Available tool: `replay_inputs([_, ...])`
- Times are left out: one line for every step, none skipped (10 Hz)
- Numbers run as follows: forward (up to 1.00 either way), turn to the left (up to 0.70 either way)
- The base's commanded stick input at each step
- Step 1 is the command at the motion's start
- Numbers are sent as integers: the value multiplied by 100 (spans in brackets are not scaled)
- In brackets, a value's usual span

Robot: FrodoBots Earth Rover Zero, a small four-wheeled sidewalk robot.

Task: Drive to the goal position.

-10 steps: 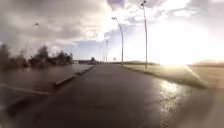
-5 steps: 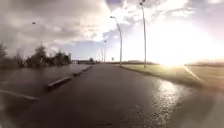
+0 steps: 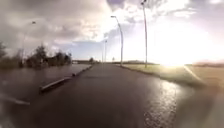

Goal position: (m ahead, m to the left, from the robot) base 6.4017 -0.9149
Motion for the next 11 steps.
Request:
replay_inputs([70,0])
replay_inputs([70,0])
replay_inputs([70,0])
replay_inputs([70,0])
replay_inputs([70,0])
replay_inputs([70,0])
replay_inputs([70,0])
replay_inputs([70,0])
replay_inputs([70,0])
replay_inputs([70,0])
replay_inputs([70,0])
